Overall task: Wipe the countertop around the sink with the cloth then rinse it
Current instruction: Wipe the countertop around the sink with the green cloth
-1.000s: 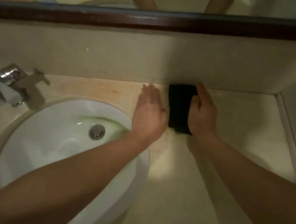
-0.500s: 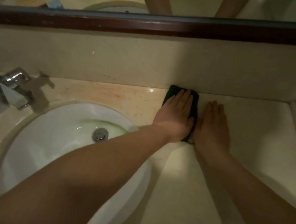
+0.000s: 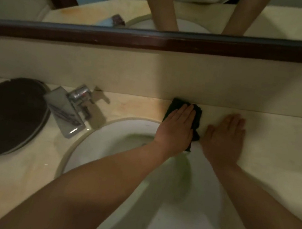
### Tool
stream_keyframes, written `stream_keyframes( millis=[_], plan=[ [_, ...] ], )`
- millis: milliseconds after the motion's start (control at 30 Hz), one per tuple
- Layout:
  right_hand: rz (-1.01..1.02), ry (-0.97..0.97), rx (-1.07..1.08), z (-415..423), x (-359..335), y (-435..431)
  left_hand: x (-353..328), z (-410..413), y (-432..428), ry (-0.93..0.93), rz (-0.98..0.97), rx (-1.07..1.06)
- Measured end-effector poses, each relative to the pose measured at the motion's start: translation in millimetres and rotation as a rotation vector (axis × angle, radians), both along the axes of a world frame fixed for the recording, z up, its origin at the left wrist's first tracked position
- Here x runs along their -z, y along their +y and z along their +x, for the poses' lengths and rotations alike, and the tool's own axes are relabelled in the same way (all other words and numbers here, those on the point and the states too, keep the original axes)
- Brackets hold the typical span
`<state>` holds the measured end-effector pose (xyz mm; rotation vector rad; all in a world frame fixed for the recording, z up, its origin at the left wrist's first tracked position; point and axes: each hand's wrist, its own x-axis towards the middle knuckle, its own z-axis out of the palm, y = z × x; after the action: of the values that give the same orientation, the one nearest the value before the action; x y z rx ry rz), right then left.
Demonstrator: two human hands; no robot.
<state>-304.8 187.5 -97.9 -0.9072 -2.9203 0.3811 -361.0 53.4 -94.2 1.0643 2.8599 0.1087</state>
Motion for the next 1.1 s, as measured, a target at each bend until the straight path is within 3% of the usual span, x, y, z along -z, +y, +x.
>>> stream_keyframes(
  millis=[100,233,467,867,967,1100],
  plan=[
    [0.067,-0.049,0.026,-1.9,-2.0,-7.7,4.8,-16.2,-45.0,0.055,-0.016,-0.009],
    [0.081,-0.061,0.019,-6.2,-5.8,-9.3,-0.5,-22.3,-111.0,0.053,0.145,-0.364],
    [0.132,-0.015,0.001,-7.2,1.1,-7.0,1.8,-33.9,-146.0,0.105,0.11,-0.842],
    [0.134,0.055,-0.146,2.3,13.5,40.4,-4.5,-51.8,-60.2,-0.014,-0.002,-0.971],
    [0.132,0.103,-0.092,4.4,11.7,47.0,-5.2,-26.9,-8.2,-0.049,-0.027,-0.871],
    [0.12,0.099,-0.115,4.7,9.1,44.7,2.1,6.3,45.2,-0.036,-0.016,-0.55]
  ],
)
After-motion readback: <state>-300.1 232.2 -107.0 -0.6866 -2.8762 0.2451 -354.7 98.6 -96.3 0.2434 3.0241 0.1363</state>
